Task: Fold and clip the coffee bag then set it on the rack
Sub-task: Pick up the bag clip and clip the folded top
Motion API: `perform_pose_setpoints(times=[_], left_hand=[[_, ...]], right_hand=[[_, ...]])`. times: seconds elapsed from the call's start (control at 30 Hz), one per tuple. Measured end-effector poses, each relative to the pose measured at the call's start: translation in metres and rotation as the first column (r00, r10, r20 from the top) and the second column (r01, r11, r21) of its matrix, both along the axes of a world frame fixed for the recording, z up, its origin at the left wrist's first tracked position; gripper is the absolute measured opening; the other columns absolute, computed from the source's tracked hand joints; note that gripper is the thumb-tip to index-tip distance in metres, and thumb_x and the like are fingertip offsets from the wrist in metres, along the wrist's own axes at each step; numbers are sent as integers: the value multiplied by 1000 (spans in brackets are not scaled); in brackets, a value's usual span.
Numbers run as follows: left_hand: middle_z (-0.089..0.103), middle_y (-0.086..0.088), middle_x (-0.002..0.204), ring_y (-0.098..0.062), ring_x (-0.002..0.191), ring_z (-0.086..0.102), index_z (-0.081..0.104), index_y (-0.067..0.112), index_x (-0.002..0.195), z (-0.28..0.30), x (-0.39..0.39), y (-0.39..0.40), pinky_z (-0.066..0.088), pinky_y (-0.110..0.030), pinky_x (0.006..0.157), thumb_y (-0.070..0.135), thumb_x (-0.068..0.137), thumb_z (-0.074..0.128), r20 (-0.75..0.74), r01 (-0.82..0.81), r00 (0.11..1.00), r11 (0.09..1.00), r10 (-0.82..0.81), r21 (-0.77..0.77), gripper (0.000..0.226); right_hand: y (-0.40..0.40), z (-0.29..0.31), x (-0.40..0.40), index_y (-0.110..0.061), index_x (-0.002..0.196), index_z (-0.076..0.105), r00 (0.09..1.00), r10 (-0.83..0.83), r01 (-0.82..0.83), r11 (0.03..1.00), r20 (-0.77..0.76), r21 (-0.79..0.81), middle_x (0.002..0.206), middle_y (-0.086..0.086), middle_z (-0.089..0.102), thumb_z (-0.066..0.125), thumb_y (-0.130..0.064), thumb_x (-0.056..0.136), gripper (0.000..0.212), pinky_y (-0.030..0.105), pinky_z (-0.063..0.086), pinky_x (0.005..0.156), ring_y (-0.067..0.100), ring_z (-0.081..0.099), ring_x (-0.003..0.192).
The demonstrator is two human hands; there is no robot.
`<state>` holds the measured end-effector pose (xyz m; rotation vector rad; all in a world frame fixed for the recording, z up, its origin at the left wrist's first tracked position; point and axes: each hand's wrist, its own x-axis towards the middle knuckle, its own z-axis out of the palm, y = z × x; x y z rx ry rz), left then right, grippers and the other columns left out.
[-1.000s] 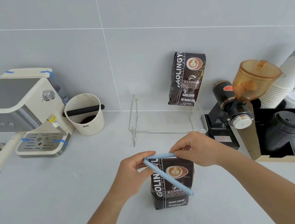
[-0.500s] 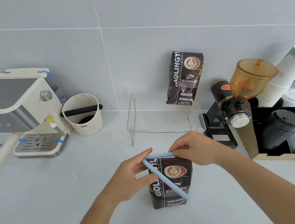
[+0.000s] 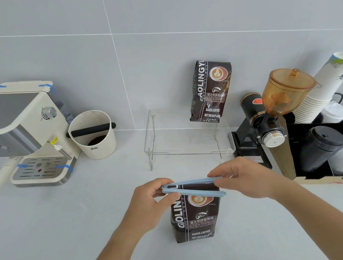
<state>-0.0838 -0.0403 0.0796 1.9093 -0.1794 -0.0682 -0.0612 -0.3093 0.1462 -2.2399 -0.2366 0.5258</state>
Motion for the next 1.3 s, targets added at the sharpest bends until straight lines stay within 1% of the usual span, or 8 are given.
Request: perform_pose_setpoints(times=[0.07, 0.13, 0.27, 0.53, 0.7, 0.8, 1.1, 1.3], left_hand=[[73, 26, 90, 3, 84, 71, 67, 47, 82, 2, 1, 0, 43, -1, 59, 15, 77, 81, 32, 8, 999, 999, -9, 45, 36], [72, 27, 92, 4, 85, 70, 66, 44, 84, 5, 1, 1, 42, 0, 62, 15, 78, 80, 48, 15, 999, 996, -19, 83, 33], [70, 28, 94, 6, 87, 69, 65, 44, 85, 8, 3, 2, 43, -1, 67, 19, 79, 79, 55, 35, 998, 989, -44, 146, 29], [69, 28, 99, 6, 87, 62, 68, 39, 107, 15, 7, 1, 42, -4, 59, 38, 84, 67, 95, 151, 977, 936, -190, 317, 24], [71, 15, 106, -6, 93, 61, 64, 30, 118, 13, 12, -9, 44, -15, 74, 42, 89, 60, 142, 190, 949, 873, -280, 449, 32], [72, 13, 106, -10, 89, 63, 65, 28, 118, 13, 13, -10, 49, -25, 79, 42, 90, 60, 153, 193, 943, 863, -294, 467, 32], [69, 1, 75, -17, 67, 59, 64, 25, 101, 13, 11, -9, 50, -39, 62, 47, 88, 51, 205, 208, 924, 875, -322, 438, 28], [74, 2, 80, -15, 66, 62, 57, 34, 108, 13, 13, -9, 51, -32, 56, 51, 83, 55, 184, 195, 943, 907, -278, 374, 30]], right_hand=[[-7, -4, -7, -42, 107, 71, 1000, 4, -4, 999, -9, -36, 104, -19, 72, 77, -29, 80, 31, 18, 58, 81, 1, 68, 94], [-10, -9, -12, -37, 119, 67, 999, -2, 5, 996, 40, -91, 109, -19, 68, 82, -28, 75, 47, 9, 54, 80, -7, 65, 94], [-9, -15, -19, -33, 125, 65, 988, -19, 43, 987, 153, -156, 108, -17, 68, 81, -32, 76, 52, 2, 48, 74, -9, 64, 88], [-6, -16, -22, -27, 112, 73, 968, -10, 36, 994, 250, -102, 95, -13, 74, 78, -24, 81, 32, 1, 48, 73, -11, 65, 85], [-5, -17, -24, -23, 106, 76, 945, 14, 23, 994, 328, -109, 91, -6, 78, 77, -21, 82, 24, 8, 52, 75, 0, 66, 79], [-6, -18, -24, -23, 106, 76, 942, 24, 15, 993, 334, -113, 91, -6, 78, 76, -23, 84, 22, 10, 52, 75, -1, 66, 77], [0, -25, -32, -13, 93, 79, 879, -8, 35, 998, 477, -48, 76, 0, 77, 78, -7, 79, 15, 0, 43, 63, -10, 61, 73], [2, -28, -32, -10, 97, 79, 883, -61, 74, 997, 466, -11, 76, -17, 68, 78, -5, 79, 18, -2, 42, 63, -16, 61, 75]])
